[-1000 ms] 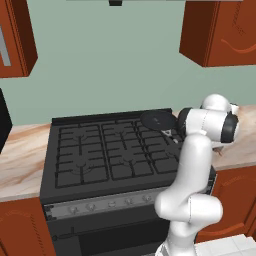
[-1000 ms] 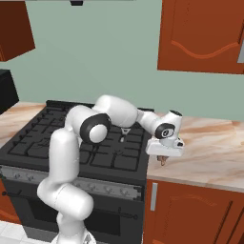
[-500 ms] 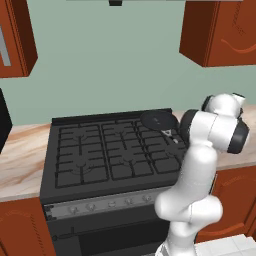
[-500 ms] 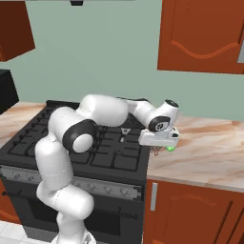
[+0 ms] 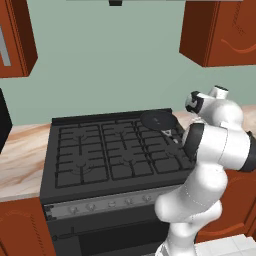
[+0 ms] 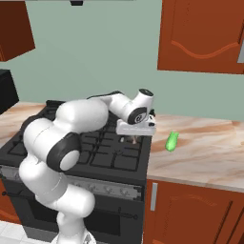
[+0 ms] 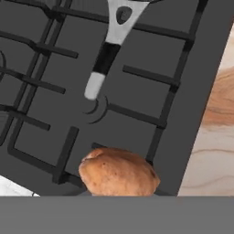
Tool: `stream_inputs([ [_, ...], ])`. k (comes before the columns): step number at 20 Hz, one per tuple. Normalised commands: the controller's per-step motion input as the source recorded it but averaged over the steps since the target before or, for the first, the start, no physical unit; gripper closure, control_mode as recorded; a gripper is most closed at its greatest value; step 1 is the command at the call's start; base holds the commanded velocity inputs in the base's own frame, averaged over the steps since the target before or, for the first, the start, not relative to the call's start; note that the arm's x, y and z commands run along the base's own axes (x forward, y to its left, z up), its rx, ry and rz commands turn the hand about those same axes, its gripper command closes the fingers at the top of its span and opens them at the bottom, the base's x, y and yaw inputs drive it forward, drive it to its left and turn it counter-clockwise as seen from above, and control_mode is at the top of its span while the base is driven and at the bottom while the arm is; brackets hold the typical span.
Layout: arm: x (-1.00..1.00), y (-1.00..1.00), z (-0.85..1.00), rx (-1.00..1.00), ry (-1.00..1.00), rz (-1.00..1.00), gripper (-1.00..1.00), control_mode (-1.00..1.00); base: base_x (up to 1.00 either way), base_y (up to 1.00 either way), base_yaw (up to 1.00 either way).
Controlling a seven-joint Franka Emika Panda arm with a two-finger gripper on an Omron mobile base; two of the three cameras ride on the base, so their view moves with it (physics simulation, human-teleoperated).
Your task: Put the mushroom and corn in the pan. Then turn on the rear right burner and set the heat to medium.
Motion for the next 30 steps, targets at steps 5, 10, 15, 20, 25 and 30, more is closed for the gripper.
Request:
stream_inputs([
  [5,0.26,0.86,0.4,-0.07,0.0,-0.05,1.0,-1.0,0.0,0.0,0.0],
  [10,0.7,0.57,0.27,-0.13,0.04,-0.14,1.0,-1.0,0.0,0.0,0.0],
  [15,0.98,0.25,0.01,-0.1,0.09,-0.26,1.0,-1.0,0.0,0.0,0.0],
  [20,0.72,0.02,-0.03,-0.01,0.02,-0.17,1.0,-1.0,0.0,0.0,0.0],
  [25,0.63,-0.02,0.0,0.01,0.0,-0.07,1.0,-1.0,0.0,0.0,0.0],
  [30,0.75,-0.16,-0.12,0.02,0.02,-0.07,1.0,-1.0,0.0,0.0,0.0],
])
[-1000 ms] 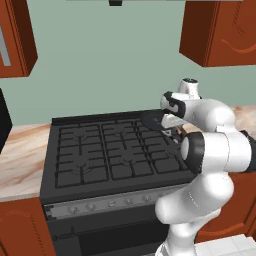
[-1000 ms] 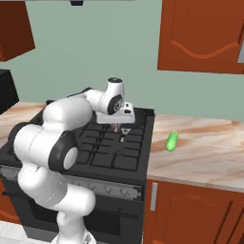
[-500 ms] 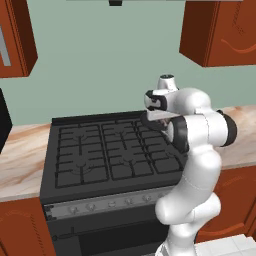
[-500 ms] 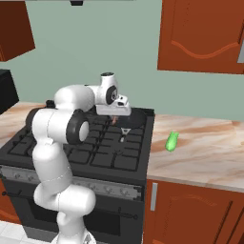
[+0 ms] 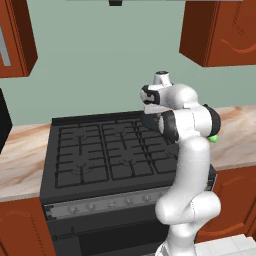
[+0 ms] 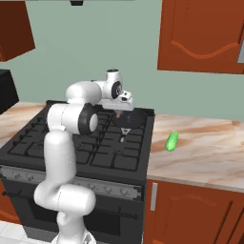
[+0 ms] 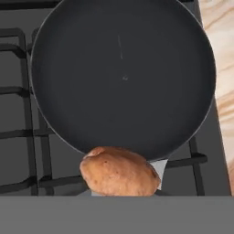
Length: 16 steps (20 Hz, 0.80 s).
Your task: Put the mushroom and corn in the pan. Then turn on the rear right burner and set the heat to medium.
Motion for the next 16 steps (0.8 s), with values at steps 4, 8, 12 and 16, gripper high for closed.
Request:
stream_inputs([
  [4,0.65,-0.21,-0.22,0.07,0.0,-0.07,1.0,-1.0,0.0,0.0,0.0],
  [8,0.32,-0.07,-0.32,0.11,0.0,-0.02,1.0,-1.0,0.0,0.0,0.0],
  [12,0.03,-0.02,-0.43,0.11,0.0,0.0,1.0,-1.0,0.0,0.0,0.0],
  [16,-0.04,0.0,-0.21,0.06,0.01,0.0,1.0,-1.0,0.0,0.0,0.0],
])
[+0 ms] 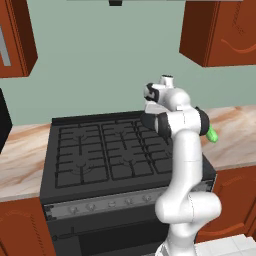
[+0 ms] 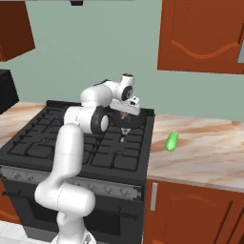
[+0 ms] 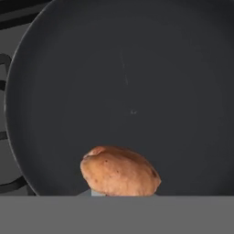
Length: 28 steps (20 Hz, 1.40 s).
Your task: Put the mushroom and corn in the pan. Then turn on the rear right burner and set the heat to medium.
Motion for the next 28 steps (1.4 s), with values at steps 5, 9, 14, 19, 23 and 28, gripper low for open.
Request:
stream_inputs([
  [5,0.0,-0.01,0.0,0.0,0.01,0.0,1.0,-1.0,0.0,0.0,0.0],
  [9,0.0,0.0,0.0,0.0,0.0,0.0,-1.0,-1.0,0.0,0.0,0.0],
  [14,0.07,0.0,0.0,0.0,0.0,0.0,-1.0,-1.0,0.0,0.0,0.0],
  [19,0.07,-0.01,0.0,0.0,0.0,0.0,-1.0,-1.0,0.0,0.0,0.0],
  [23,-0.47,-0.16,0.0,0.0,0.0,0.0,-1.0,-1.0,0.0,0.0,0.0],
  [28,-1.0,-0.26,0.0,0.0,0.0,0.0,-1.0,-1.0,0.0,0.0,0.0],
])
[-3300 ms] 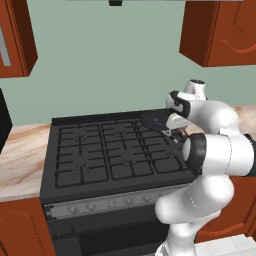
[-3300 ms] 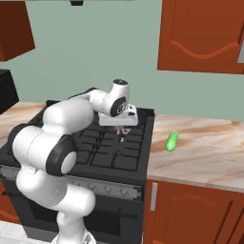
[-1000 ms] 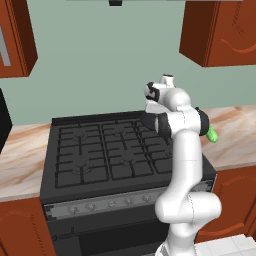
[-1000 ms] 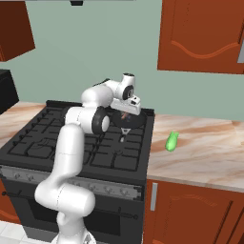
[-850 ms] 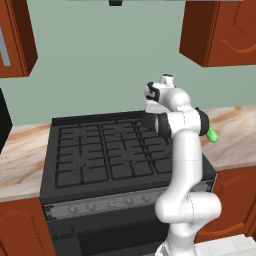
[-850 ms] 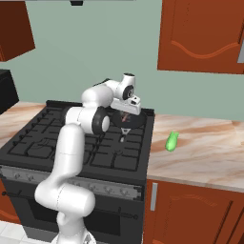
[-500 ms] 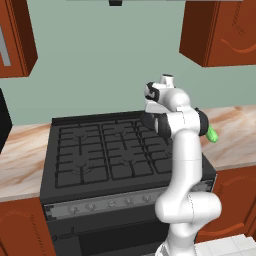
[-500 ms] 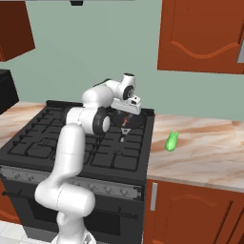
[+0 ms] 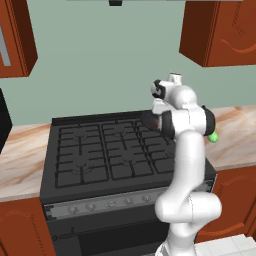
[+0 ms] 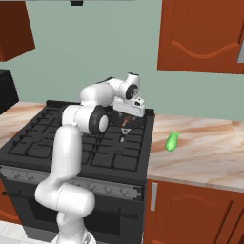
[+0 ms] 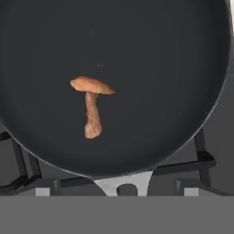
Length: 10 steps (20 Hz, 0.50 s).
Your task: Put the mushroom and corn in the pan. Then turn on the rear right burner and set the heat to medium.
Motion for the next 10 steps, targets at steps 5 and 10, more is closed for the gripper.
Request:
stream_inputs([
  [5,-0.82,-0.14,0.03,0.0,-0.01,0.0,-1.0,-1.0,0.0,0.0,0.0],
  [10,-0.57,-0.34,0.0,-0.01,-0.11,0.0,-1.0,-1.0,0.0,0.0,0.0],
])
